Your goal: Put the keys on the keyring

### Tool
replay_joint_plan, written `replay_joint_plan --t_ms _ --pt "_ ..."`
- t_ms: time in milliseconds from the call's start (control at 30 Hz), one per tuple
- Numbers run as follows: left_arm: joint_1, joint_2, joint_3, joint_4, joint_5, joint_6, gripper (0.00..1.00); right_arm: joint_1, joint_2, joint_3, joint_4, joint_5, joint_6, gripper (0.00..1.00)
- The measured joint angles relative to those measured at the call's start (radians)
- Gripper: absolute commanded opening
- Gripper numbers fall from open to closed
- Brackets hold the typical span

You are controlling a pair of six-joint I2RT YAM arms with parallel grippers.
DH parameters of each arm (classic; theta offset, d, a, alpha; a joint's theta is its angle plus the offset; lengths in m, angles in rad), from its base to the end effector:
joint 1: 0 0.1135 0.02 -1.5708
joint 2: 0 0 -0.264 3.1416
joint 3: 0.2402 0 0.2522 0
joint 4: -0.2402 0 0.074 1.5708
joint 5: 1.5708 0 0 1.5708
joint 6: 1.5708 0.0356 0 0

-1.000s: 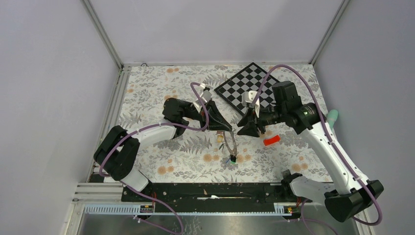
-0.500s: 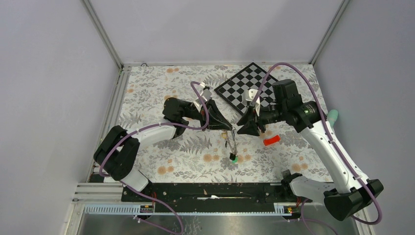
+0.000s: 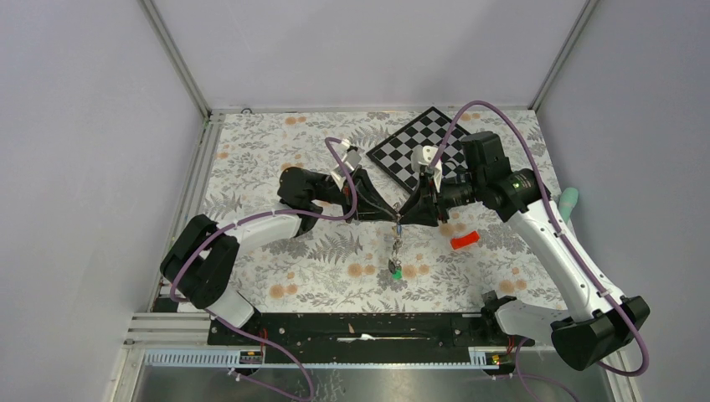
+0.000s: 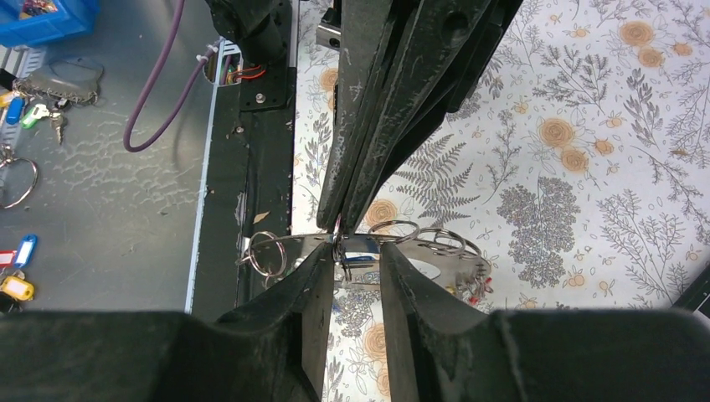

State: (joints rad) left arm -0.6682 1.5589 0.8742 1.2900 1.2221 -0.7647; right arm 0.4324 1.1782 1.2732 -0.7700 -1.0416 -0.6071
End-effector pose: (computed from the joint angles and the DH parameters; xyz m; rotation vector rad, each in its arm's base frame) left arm 0.2268 -0.2217 0.3181 1.2539 1.0362 -1.7358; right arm 0.1950 0.1238 0.3829 -1.4465 1.4371 1.0409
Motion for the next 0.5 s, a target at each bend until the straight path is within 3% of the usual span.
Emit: replay_joint_plan --t_ms 133,300,500 --pt "0.0 0.002 0.0 0.0 -0.003 -0.005 0.0 0.0 0.0 -0.016 0.019 -0.011 0.011 0.26" --pt "0.003 0.004 0.0 0.001 -0.019 -0.014 0.0 0.0 0.0 -0.035 0.029 -0.027 0.026 0.05" --pt "0.006 0.008 -0.002 -0.003 -0.032 -0.018 0.0 -0.001 -0.001 -0.034 0.031 -0.021 0.028 0.0"
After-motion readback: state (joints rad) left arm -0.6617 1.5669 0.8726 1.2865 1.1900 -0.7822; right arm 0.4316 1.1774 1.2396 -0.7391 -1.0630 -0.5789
